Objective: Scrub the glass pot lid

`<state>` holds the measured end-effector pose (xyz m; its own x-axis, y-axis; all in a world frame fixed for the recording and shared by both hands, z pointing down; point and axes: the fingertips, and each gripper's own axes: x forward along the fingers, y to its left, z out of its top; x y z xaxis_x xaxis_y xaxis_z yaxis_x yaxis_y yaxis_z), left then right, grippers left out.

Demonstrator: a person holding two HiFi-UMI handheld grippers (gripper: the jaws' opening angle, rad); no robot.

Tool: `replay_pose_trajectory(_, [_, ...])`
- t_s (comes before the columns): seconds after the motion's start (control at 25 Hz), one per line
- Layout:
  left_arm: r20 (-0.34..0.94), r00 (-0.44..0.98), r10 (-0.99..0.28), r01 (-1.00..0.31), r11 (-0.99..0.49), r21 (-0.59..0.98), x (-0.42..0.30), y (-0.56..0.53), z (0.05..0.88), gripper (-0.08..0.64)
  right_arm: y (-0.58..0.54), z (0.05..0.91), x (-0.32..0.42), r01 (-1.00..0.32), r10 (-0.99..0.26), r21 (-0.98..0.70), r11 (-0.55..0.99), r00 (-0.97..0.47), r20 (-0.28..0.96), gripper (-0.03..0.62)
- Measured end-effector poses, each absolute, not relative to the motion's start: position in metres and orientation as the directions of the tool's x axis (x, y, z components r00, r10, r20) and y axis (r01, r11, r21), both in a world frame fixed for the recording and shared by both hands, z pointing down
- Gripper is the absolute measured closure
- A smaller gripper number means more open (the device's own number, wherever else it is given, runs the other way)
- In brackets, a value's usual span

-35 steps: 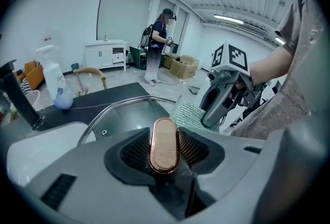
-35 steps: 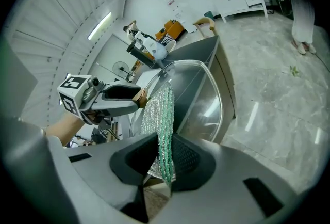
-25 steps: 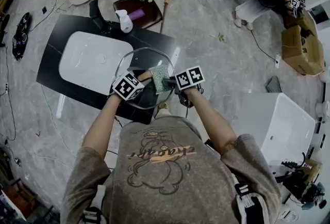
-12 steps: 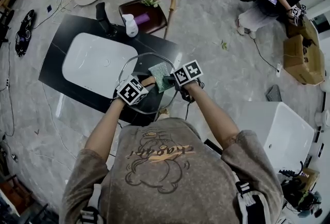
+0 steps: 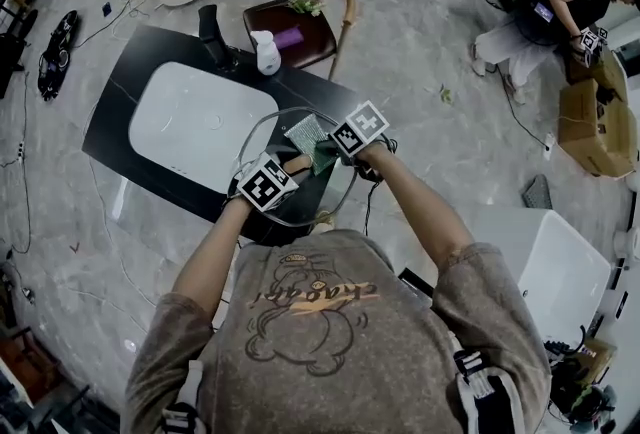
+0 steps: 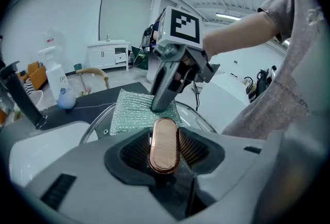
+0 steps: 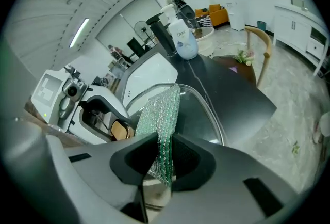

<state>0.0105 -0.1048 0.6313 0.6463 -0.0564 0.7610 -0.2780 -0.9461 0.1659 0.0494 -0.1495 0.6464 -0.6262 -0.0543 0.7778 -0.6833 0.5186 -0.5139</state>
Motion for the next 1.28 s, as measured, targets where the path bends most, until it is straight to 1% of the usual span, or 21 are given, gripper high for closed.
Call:
replay_pose_trajectory(0.16, [0.760,0.647,-0.063,-0.292,-0.941,0.170,0.009,-0.106,0.631,0.382,-0.156,0.646,0.038,-0.609,0.032,-0.496,0.619,-0.611,0.791,0.502])
replay_pose_trajectory(0.32, [0.768,0.637,-0.063,-0.295,-0.941,0.167,0.006,-0.108,0.633,0.382,-0.161,0.644,0.025,-0.502,0.133,-0.496,0.709,-0.595,0.793,0.502])
replay_pose_trajectory(0.52, [0.774,0.629,-0.073,-0.314,-0.935,0.167,0.003,-0.109,0.632,0.382,-0.167,0.643,0.009,-0.390,0.203,-0.475,0.789,-0.564,0.801,0.502])
replay_pose_trajectory(0.68, [0.785,0.615,-0.081,-0.338,-0.926,0.169,-0.004,-0.111,0.631,0.382,-0.170,0.644,-0.003,-0.319,0.257,-0.482,0.816,-0.548,0.796,0.500])
replay_pose_trajectory(0.96, [0.784,0.615,-0.084,-0.344,-0.923,0.171,-0.007,-0.112,0.631,0.382,-0.174,0.645,-0.014,-0.207,0.334,-0.483,0.851,-0.496,0.802,0.497])
replay_pose_trajectory(1.16, [0.786,0.613,-0.080,-0.345,-0.922,0.176,-0.007,-0.111,0.632,0.382,-0.183,0.643,-0.019,-0.169,0.328,-0.449,0.877,-0.473,0.818,0.497])
replay_pose_trajectory(1.28, [0.788,0.611,-0.080,-0.347,-0.921,0.175,-0.007,-0.111,0.632,0.382,-0.184,0.645,-0.021,-0.155,0.350,-0.463,0.873,-0.461,0.815,0.497])
